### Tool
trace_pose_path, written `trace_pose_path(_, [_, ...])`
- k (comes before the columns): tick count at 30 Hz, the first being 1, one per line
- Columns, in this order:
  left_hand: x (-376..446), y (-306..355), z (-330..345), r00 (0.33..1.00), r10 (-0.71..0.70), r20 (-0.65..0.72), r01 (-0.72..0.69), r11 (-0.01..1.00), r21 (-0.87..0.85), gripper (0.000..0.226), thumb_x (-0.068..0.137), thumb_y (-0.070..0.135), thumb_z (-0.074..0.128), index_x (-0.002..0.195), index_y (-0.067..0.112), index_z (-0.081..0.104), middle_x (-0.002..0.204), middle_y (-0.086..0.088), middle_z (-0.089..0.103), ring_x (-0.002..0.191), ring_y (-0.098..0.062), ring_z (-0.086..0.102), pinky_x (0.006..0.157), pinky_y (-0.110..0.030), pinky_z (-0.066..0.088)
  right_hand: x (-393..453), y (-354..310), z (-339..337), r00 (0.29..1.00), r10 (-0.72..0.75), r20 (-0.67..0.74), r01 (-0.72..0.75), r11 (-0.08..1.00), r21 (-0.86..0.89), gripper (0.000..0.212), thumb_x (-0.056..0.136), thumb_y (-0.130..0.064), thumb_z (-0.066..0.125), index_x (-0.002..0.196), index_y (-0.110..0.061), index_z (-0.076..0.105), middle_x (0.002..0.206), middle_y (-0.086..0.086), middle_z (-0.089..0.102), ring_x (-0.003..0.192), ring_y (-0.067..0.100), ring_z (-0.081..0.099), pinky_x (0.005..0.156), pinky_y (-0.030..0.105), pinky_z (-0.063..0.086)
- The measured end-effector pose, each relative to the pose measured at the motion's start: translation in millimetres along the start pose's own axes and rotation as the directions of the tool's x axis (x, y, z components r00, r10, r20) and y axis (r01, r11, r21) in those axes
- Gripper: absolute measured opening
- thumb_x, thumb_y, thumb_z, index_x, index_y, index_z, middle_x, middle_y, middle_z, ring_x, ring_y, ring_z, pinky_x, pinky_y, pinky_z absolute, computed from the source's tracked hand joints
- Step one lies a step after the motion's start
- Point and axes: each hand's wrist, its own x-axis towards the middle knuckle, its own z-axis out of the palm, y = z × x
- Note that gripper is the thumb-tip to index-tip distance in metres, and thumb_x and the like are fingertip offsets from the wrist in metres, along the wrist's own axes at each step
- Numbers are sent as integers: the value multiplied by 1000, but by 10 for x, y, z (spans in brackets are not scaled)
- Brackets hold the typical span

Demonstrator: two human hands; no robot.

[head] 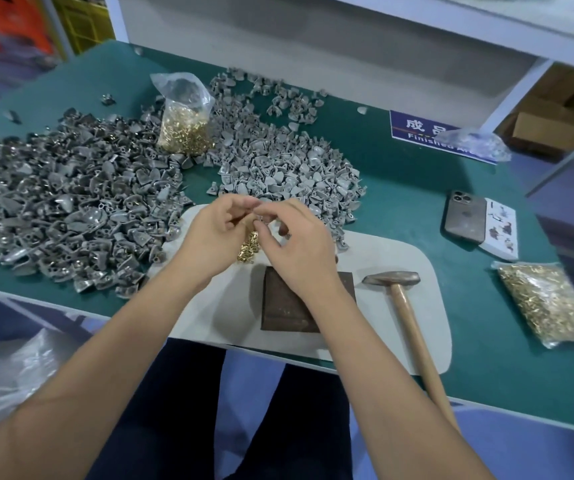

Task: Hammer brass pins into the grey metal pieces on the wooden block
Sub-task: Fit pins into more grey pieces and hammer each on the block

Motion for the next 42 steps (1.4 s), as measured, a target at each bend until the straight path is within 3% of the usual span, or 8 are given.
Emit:
trace_pose_path(4, [10,-2,-15,984,-175,30,174,924,-340,16,100,3,58,109,16,60,80,1,74,81,-15,69,84,-32,57,-23,4,-7,999,-26,24,27,1000,-16,18,89,-18,74,107,-23,75,104,-10,68,87,-1,49,74,30,53])
trace_pose_path(8, [56,22,-30,957,-251,142,289,851,-438,17,97,2,61,110,14,58,92,-9,69,90,-20,62,84,-28,54,-8,25,0,1000,-1,-25,0,1000,-31,13,89,-13,75,102,-18,76,102,-6,71,92,12,63,78,38,55])
trace_pose_path(13, [129,62,-41,962,-238,136,270,906,-326,14,93,12,70,105,16,64,82,-2,74,87,-19,64,68,-24,47,-3,26,-5,992,36,-123,-41,998,-44,8,93,-17,73,99,-15,78,97,-5,73,88,12,66,77,32,55])
trace_pose_path(16, [203,8,-69,1000,1,7,-1,1000,17,10,92,23,71,101,23,66,85,6,76,76,-1,66,67,-20,48,-4,16,0,980,84,-180,-99,992,-75,7,96,-19,68,100,-17,74,96,-8,70,84,7,60,73,21,47])
trace_pose_path(22, [310,-155,-127,931,362,57,-316,715,623,14,93,26,63,107,30,65,97,13,68,96,-15,56,86,-43,51,-17,-25,-4,968,197,-158,-217,969,-120,14,93,-17,57,86,-16,69,84,-7,67,74,9,56,66,32,46])
trace_pose_path(28, [399,-149,24,959,251,130,-260,602,755,36,94,43,58,125,26,57,119,1,65,121,-28,49,99,-47,39,30,-36,-25,885,345,-312,-417,885,-206,34,99,-27,47,66,-17,44,55,-6,39,56,19,40,53,34,23])
trace_pose_path(34, [517,-184,130,971,181,155,-231,565,792,35,90,46,65,112,20,57,107,-3,65,110,-30,54,92,-44,45,33,-27,-12,873,368,-322,-446,868,-217,41,101,-27,47,63,-26,35,56,-7,37,59,23,42,54,35,29])
trace_pose_path(42, [478,-103,42,969,201,147,-247,713,656,22,84,27,66,104,22,60,84,10,65,85,-19,61,77,-36,50,48,52,-20,866,389,-315,-437,894,-97,29,106,-24,47,82,-17,62,73,-8,57,72,18,53,63,33,36])
